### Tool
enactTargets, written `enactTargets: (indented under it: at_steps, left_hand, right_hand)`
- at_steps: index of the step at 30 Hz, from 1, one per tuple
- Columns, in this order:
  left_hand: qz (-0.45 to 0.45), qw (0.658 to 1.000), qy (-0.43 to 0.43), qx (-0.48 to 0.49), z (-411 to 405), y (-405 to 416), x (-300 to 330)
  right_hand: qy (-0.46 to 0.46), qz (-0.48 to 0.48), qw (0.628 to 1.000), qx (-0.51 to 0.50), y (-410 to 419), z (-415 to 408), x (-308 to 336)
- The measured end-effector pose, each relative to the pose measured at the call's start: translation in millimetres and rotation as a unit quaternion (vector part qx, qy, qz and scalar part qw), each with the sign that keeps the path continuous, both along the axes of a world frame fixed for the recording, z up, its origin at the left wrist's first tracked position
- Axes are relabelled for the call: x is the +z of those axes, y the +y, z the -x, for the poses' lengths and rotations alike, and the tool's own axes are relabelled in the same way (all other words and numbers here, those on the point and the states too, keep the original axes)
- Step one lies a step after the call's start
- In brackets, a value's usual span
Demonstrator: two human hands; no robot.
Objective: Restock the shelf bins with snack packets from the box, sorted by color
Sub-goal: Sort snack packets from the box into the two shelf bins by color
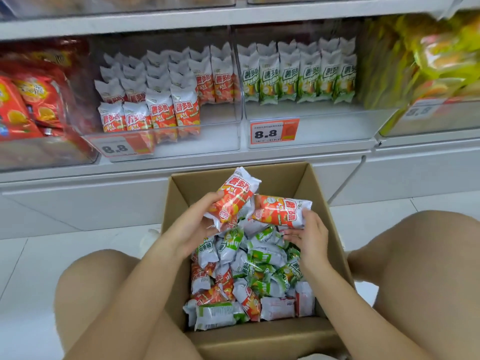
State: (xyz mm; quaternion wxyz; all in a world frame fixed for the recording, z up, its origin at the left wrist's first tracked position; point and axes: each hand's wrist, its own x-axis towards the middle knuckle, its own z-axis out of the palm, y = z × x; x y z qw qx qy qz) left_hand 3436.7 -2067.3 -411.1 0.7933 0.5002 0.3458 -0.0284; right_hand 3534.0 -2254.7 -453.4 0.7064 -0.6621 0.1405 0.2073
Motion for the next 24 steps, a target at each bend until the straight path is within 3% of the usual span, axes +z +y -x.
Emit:
enactTargets:
  at_steps: [3, 7, 9, 12, 24]
  left_hand:
    - [0.072, 0.996, -0.047, 0.036, 12, -9, 4]
    - [0.124, 0.991, -0.053, 0.008, 17, -14, 5]
    - [0.128, 0.990, -0.055, 0.000, 18, -18, 6]
    - [0.119, 0.990, -0.064, 0.037, 16, -18, 6]
    - [-0.036, 0.990, -0.130, 0.037, 1, 10, 21]
  right_hand:
    - [-0.008, -0.006, 0.999, 0.045, -4, 6, 21]
    - [-0.055, 0.030, 0.992, 0.111, 2, 12, 39]
    - [-0.026, 0.032, 0.991, 0.125, 8, 12, 45]
    - [0.055, -0.023, 0.988, 0.144, 15, 13, 52]
    - [0.005, -0.029, 0.992, 0.124, 79, 6, 70]
